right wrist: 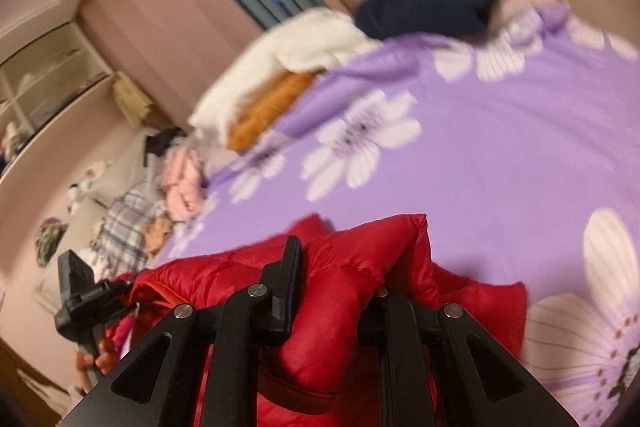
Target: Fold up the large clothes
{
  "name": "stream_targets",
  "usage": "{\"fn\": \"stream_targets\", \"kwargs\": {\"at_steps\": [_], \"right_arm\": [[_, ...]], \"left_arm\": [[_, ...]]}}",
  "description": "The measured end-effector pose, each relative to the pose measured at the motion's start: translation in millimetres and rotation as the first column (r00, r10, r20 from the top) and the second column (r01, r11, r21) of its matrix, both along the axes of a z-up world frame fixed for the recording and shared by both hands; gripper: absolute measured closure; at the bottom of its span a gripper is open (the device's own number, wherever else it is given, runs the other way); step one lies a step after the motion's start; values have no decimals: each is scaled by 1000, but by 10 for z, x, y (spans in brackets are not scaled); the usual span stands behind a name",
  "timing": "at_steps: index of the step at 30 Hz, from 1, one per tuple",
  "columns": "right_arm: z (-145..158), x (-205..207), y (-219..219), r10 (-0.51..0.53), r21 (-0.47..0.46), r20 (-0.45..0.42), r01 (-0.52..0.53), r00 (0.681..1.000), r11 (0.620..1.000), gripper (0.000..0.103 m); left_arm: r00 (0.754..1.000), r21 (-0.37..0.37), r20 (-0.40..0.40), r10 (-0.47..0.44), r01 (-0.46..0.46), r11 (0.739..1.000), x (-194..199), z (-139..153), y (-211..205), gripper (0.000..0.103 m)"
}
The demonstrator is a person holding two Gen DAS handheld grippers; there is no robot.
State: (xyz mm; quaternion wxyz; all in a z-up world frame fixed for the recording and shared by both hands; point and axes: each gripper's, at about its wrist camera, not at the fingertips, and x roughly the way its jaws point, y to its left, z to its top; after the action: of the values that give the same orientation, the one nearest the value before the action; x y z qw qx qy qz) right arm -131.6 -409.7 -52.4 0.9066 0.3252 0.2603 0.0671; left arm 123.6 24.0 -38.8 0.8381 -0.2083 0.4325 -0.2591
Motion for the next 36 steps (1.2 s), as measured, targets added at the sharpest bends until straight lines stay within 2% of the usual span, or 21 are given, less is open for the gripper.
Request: {"fn": "stream_targets", "kwargs": {"at_steps": [4, 8, 13, 14, 15, 16, 18, 19, 20, 21, 23, 25, 27, 29, 33, 35, 36], "right_arm": [[-195, 110, -51, -7, 35, -78, 10, 997, 999, 87], [-382, 192, -122, -3, 113, -133, 18, 991, 993, 87], [-458, 184, -240, 12, 248, -155, 28, 988, 968, 83], [-451, 189, -260, 13, 269, -156, 30, 988, 963, 79], [-428, 169, -290, 15, 304, -148, 31, 989, 952, 71], [-408, 151, -313, 16, 330, -134, 29, 991, 944, 65], [-294, 96, -352, 2, 363, -96, 33, 995, 931, 38], [-222, 55, -375, -14, 364, -77, 41, 997, 930, 34], [-141, 19, -392, -34, 354, -65, 55, 997, 934, 30], [-81, 10, -397, -48, 336, -64, 67, 997, 940, 29], [72, -55, -399, -71, 273, -58, 84, 996, 958, 29], [192, -104, -341, -79, 207, -43, 87, 996, 974, 29], [329, -167, -228, -88, 110, -31, 90, 996, 990, 29], [432, -208, -52, -76, -1, -26, 76, 997, 997, 29], [529, -387, 455, -21, -250, -12, 18, 1000, 968, 29], [484, -466, 714, 4, -357, -10, -8, 1000, 934, 30], [447, -475, 803, 15, -384, -8, -17, 1000, 923, 34]], "left_arm": [[997, 34, -73, 27, -25, 999, 137, -285, -47, 82], [990, 65, -138, 28, -20, 998, 254, -543, -86, 79], [980, 1, -198, 27, -28, 1000, 352, -656, -30, 78], [978, -19, -209, 27, -31, 999, 357, -636, -2, 77], [976, -44, -214, 28, -38, 998, 353, -599, 37, 75], [977, -63, -213, 30, -45, 997, 346, -556, 60, 69], [980, -122, -194, 40, -64, 990, 326, -417, 150, 47], [983, -124, -174, 65, -87, 988, 310, -340, 195, 21], [984, -112, -146, 104, -121, 986, 285, -250, 252, 6], [983, -102, -115, 140, -152, 983, 259, -155, 317, 5], [985, -89, -100, 141, -150, 985, 259, -57, 368, 6], [986, -43, -71, 152, -156, 987, 195, 54, 407, 6], [989, -11, -36, 144, -144, 989, 108, 101, 404, 6], [992, 67, -1, 126, -126, 990, -9, 137, 336, 6], [996, 189, 82, 44, -59, 980, -376, 168, 89, 10], [994, 227, 106, 4, -28, 974, -533, 108, -12, 21], [993, 255, 119, -24, -7, 967, -613, 72, -93, 25]]}}
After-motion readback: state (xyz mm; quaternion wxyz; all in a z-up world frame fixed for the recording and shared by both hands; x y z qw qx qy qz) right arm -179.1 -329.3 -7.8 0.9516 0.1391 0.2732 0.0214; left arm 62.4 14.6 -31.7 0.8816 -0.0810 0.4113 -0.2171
